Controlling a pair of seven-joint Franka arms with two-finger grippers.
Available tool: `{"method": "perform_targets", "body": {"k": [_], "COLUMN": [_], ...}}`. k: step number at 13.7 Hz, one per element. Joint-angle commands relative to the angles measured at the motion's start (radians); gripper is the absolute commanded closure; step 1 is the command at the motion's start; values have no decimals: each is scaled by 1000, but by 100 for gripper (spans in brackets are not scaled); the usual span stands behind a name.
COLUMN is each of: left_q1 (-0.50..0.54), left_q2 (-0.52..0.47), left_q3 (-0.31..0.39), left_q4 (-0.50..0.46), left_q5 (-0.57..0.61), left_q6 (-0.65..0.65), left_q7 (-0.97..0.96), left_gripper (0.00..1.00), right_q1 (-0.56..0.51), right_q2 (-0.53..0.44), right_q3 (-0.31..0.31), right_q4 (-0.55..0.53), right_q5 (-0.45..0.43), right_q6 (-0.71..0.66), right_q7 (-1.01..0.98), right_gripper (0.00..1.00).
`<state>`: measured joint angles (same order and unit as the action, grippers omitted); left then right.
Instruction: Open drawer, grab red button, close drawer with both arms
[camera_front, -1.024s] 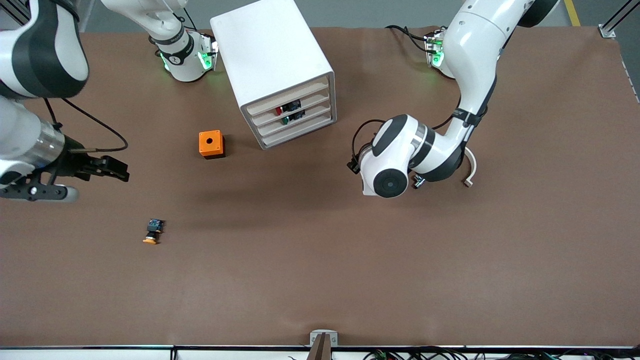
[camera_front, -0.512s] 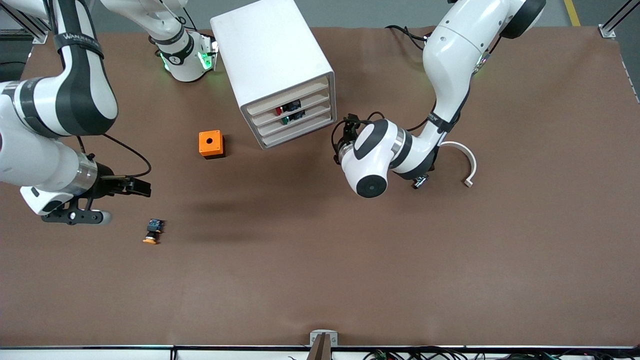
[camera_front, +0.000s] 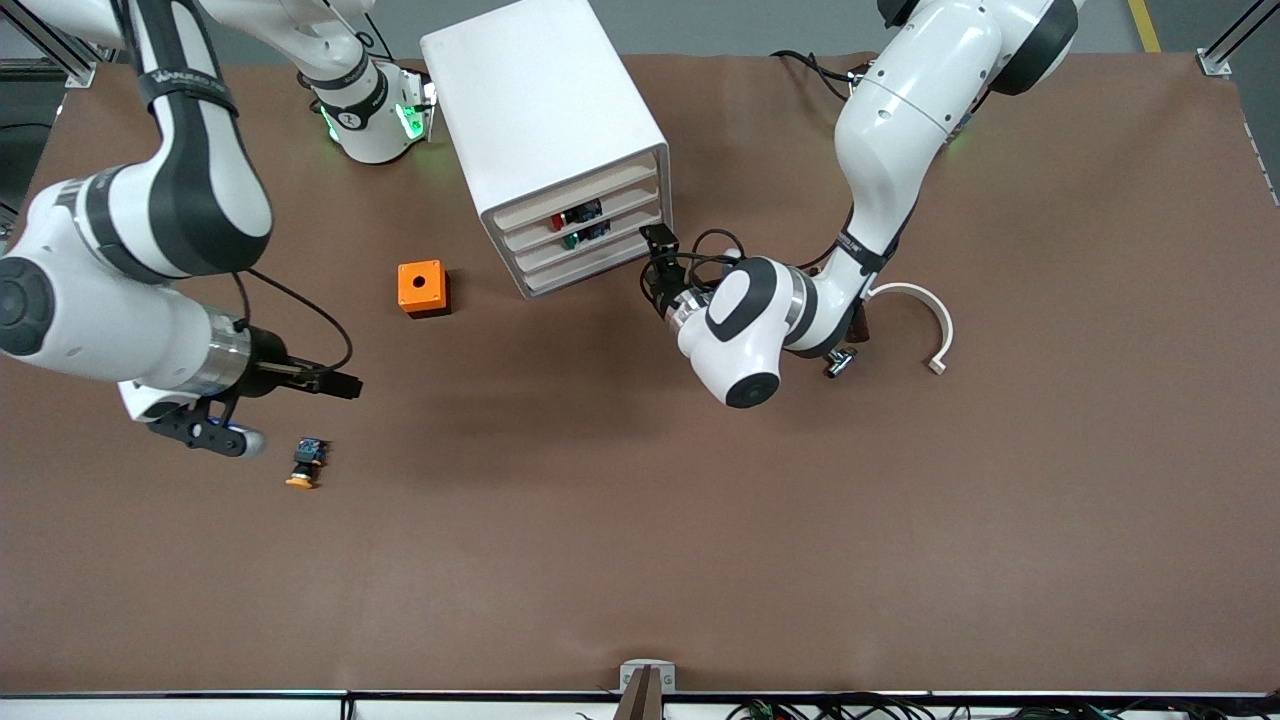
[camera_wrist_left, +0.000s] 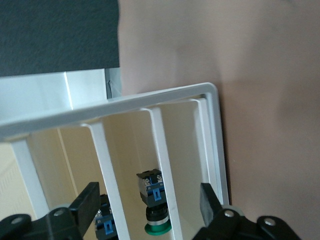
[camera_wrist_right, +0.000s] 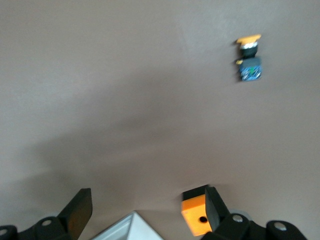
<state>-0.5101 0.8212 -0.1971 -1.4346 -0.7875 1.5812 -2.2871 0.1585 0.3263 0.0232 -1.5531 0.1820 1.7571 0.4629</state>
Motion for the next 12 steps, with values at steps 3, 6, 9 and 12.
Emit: {"method": "perform_targets", "body": {"k": [3,6,9,12], "left_q1": [-27,-57,-71,-84], "left_q2": [16,36,55,53], "left_q3": [-2,-2,-4,-4], "left_q4": [22,20,17,17], "left_q5": [-87,-122,-137,-151], "left_q6": [-21,-29,-30,-30], "left_q7": [-106,-107,-103,-104], "left_gripper": [26,30,39,71], "right_q1": [33,67,114,148], "right_q2": [10,10,8,10], "right_q3": [79,92,90,90], "right_q4": [39,41,41,41], "right_q5": [25,39,65,114], "right_q6": [-4,4,76,110], "right_q7": [277,405,560,664], "right_gripper": [0,0,0,0]}}
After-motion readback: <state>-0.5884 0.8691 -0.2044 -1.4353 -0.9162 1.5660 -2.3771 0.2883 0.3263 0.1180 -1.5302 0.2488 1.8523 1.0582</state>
